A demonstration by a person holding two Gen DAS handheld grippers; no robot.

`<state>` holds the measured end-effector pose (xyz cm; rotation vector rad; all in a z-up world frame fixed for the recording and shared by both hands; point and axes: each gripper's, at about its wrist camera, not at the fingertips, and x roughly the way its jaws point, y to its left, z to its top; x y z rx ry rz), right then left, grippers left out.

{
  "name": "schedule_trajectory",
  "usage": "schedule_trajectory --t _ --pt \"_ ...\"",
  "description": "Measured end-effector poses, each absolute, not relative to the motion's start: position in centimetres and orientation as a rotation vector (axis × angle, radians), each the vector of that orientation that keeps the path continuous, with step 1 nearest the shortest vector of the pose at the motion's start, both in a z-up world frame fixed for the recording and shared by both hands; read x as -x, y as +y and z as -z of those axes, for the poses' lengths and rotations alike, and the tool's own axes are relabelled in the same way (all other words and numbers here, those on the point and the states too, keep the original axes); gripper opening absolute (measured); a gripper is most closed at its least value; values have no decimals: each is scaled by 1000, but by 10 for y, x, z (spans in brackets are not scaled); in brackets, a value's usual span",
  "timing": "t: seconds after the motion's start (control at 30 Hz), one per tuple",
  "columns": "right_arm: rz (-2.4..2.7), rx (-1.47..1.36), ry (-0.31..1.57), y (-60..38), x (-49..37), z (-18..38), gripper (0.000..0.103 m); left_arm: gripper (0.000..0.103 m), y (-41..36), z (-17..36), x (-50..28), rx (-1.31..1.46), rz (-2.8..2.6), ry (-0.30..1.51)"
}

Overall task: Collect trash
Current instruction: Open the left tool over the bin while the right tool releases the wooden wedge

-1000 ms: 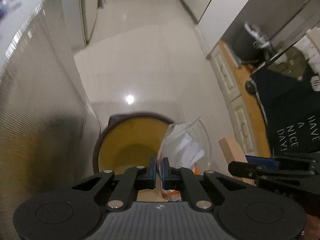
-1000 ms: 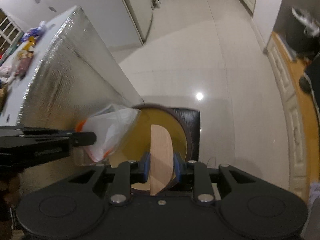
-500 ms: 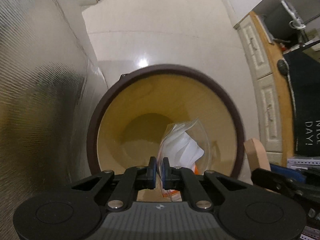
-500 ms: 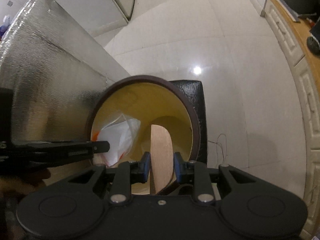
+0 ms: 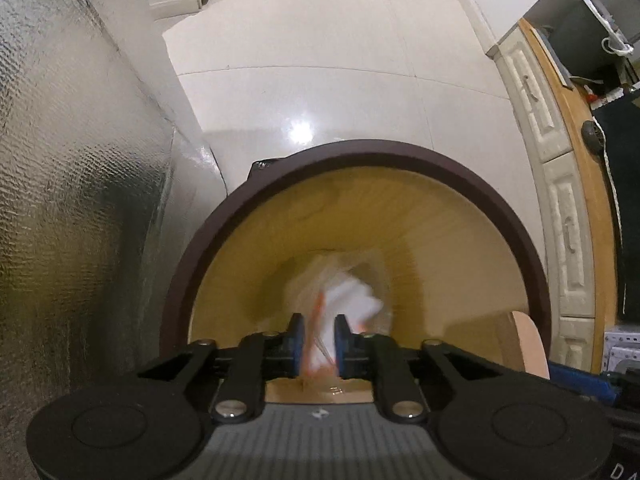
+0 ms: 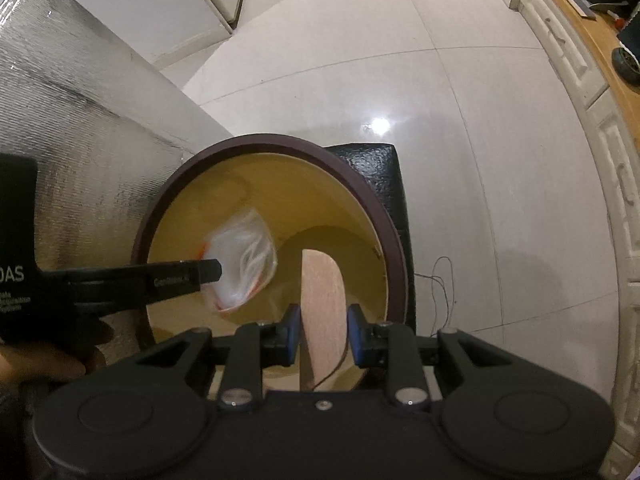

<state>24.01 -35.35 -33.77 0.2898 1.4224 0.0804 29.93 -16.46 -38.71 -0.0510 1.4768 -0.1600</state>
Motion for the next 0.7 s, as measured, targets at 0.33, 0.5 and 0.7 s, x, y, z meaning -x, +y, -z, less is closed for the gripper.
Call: schedule_trajectory --t 0.33,0.5,0.7 --pt "-72 -302 1434 -350 -245 348 26 32 -157 377 -286 28 194 1481" --pt "-51 -338 1440 -352 -246 353 26 32 -151 363 -274 17 218 1455" --pt "-60 -341 1450 -350 -251 360 26 33 -137 353 -264 32 192 1443"
